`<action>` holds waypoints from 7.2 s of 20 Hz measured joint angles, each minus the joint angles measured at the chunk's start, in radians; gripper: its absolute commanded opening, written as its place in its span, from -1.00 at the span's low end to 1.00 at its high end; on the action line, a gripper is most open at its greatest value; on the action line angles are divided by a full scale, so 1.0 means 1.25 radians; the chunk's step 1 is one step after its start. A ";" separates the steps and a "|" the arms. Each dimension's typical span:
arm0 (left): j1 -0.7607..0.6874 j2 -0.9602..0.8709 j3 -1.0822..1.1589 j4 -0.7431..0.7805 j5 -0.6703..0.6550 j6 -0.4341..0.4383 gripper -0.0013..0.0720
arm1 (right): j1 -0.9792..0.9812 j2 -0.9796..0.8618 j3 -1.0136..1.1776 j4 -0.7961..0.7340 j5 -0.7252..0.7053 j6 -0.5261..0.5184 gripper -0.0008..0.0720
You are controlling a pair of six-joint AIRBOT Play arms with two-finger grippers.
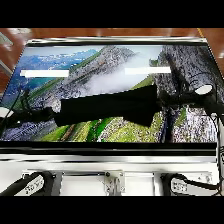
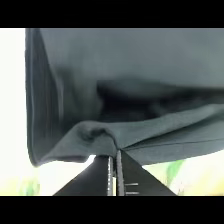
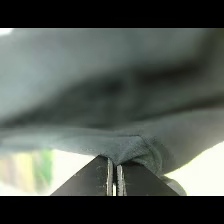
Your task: Fold the shirts.
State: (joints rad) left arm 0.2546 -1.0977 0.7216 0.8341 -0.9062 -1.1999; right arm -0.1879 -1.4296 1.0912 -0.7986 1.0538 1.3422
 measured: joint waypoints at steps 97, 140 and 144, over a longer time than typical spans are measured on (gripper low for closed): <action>-0.138 0.225 0.414 -0.285 -0.019 0.043 -0.87 | 0.305 -0.134 0.149 -0.299 0.245 0.236 0.90; -0.525 0.123 0.414 0.209 -0.023 -0.397 -0.87 | -0.950 0.048 -0.149 -0.325 0.209 0.006 -0.55; -0.530 0.119 0.414 0.211 -0.006 -0.392 -0.87 | -0.957 0.052 -0.184 -0.343 0.223 -0.010 0.80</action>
State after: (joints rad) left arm -0.4080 -0.9489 1.2385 1.0985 -0.9138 -1.6905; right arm -1.3838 -1.3640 0.8608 -1.2274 1.3327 1.3296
